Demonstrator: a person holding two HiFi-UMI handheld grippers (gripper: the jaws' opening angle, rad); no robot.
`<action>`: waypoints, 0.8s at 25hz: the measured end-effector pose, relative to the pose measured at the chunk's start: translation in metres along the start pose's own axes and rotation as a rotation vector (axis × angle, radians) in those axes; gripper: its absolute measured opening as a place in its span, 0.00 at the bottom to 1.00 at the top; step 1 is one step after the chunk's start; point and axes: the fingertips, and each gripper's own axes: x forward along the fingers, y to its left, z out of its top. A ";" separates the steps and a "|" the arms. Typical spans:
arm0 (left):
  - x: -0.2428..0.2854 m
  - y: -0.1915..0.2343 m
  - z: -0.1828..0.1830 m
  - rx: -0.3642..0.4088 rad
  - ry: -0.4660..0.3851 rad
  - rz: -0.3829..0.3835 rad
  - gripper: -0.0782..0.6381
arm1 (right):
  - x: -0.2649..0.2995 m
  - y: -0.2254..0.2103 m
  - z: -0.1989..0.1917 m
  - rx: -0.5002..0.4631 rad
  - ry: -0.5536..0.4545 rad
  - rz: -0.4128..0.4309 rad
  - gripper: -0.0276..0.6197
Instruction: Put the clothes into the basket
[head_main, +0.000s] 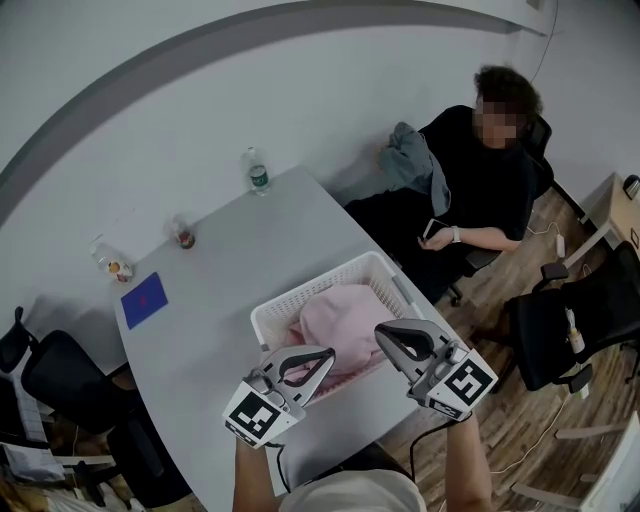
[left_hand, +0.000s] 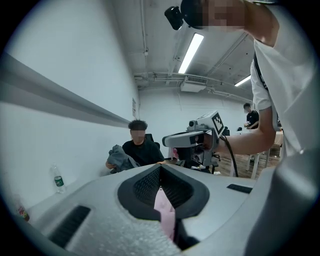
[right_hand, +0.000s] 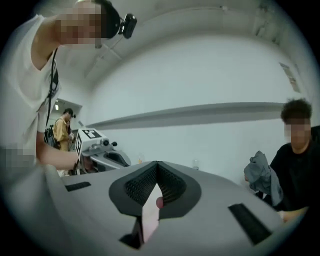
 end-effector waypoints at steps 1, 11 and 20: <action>-0.003 -0.001 0.004 -0.024 -0.016 0.005 0.11 | -0.005 0.005 0.006 0.016 -0.034 0.001 0.05; -0.032 -0.012 0.020 -0.126 -0.181 0.017 0.11 | -0.029 0.042 -0.009 0.091 -0.117 -0.029 0.05; -0.041 -0.022 0.018 -0.126 -0.184 0.016 0.11 | -0.032 0.055 -0.012 0.079 -0.110 -0.042 0.05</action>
